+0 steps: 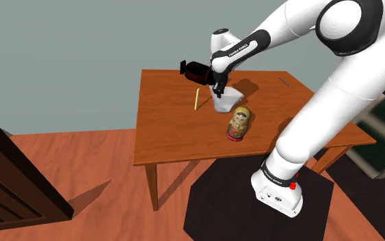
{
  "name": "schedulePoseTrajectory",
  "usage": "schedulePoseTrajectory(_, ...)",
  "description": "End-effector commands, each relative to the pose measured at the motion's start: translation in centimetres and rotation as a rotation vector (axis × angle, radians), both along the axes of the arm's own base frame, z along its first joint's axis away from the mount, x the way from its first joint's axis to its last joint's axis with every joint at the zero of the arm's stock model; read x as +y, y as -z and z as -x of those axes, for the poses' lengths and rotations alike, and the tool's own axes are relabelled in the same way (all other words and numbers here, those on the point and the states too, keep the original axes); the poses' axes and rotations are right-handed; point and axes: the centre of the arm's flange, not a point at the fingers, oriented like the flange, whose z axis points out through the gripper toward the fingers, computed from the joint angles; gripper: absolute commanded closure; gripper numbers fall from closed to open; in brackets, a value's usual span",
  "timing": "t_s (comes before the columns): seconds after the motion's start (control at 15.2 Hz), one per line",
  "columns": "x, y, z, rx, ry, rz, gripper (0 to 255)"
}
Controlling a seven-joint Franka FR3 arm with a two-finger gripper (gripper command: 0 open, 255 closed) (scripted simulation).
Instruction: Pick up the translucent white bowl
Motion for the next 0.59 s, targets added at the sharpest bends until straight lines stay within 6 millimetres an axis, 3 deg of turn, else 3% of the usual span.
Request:
schedulePoseTrajectory(0.0, 0.0, -1.1, 0.0, 0.000, 0.000, 0.000, 255)
schedulePoseTrajectory(0.4, 0.0, -4.2, 0.0, 0.000, 0.000, 0.000, 255)
schedulePoseTrajectory(0.53, 0.0, -4.3, 0.0, 0.000, 0.000, 0.000, 255)
